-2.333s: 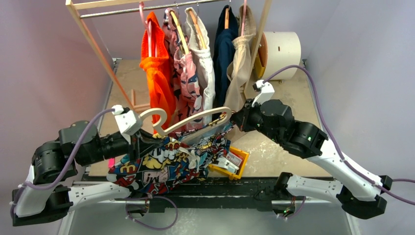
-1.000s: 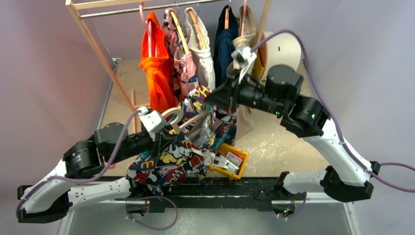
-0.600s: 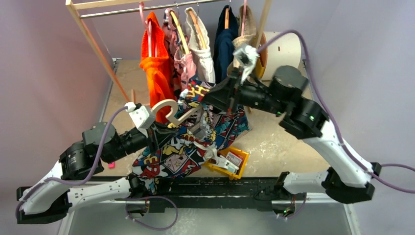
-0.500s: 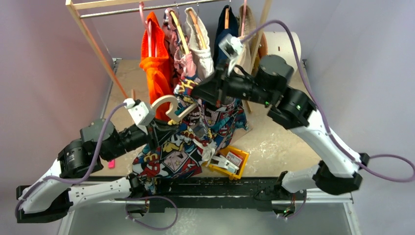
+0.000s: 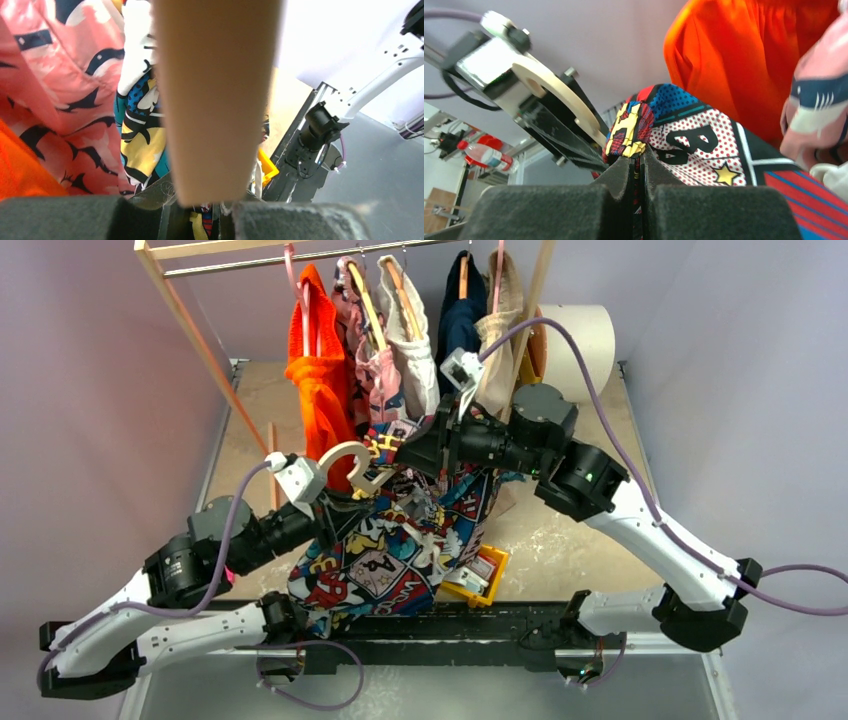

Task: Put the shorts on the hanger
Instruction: Hang the shorts on the hanger.

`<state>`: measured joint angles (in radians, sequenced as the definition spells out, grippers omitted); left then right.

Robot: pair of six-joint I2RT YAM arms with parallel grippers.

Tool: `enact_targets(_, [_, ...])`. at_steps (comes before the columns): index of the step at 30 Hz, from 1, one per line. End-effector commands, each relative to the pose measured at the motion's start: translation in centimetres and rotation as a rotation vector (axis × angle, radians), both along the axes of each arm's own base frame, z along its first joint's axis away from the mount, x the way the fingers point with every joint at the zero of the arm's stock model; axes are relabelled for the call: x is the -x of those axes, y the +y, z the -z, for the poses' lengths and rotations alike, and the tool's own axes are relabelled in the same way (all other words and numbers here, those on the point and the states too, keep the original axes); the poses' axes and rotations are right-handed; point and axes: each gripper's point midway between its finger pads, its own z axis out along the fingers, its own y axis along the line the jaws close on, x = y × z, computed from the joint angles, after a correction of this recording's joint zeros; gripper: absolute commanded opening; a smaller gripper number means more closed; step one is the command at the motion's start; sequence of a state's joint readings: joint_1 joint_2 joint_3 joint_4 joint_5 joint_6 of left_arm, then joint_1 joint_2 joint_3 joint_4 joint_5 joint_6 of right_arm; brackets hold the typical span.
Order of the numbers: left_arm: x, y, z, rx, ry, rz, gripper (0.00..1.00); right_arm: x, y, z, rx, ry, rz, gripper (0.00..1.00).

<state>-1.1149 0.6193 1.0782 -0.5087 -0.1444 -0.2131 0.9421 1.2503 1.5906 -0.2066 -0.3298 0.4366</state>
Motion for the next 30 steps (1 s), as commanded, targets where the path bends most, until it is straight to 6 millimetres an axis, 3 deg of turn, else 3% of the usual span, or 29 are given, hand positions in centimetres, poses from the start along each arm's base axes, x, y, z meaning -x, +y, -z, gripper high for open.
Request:
enact_targets(1, [-0.5,1.9,-4.4,0.181,-0.054,-0.081,0.00,0.8,-2.1,-0.4,0.022,-0.035,0.030,0.00])
enact_targets(7, [-0.7,2.6,-4.4,0.134,-0.061,-0.105,0.00,0.7,-4.4,4.0,0.192,-0.007,0.087,0.03])
enact_targets(8, [-0.7,2.7,-4.4,0.119,-0.060,-0.105,0.00,0.8,-4.7,4.5,0.211,-0.006,0.088,0.08])
enact_targets(12, [-0.4,2.9,-4.1,0.071,-0.050,-0.092,0.00,2.3,-5.5,5.3,0.273,-0.025,0.023,0.50])
enact_targets(16, [0.2,2.7,-3.8,0.024,-0.027,-0.052,0.00,1.9,-7.3,1.6,0.254,-0.129,0.084,0.71])
enact_targets(20, [1.2,1.8,-3.0,-0.020,0.004,0.016,0.00,0.8,-8.1,-2.4,0.190,-0.238,0.165,0.73])
enact_targets(23, [1.4,1.1,-2.2,-0.058,0.029,0.046,0.00,0.3,-7.6,-3.8,0.149,-0.284,0.171,0.73])
enact_targets(26, [1.4,0.7,-1.6,-0.090,0.042,0.057,0.00,0.2,-6.2,-3.5,0.158,-0.294,0.125,0.75])
enact_targets(30, [1.3,0.4,-1.4,-0.111,0.045,0.061,0.00,-0.5,-5.1,-1.0,0.235,-0.274,0.114,0.77])
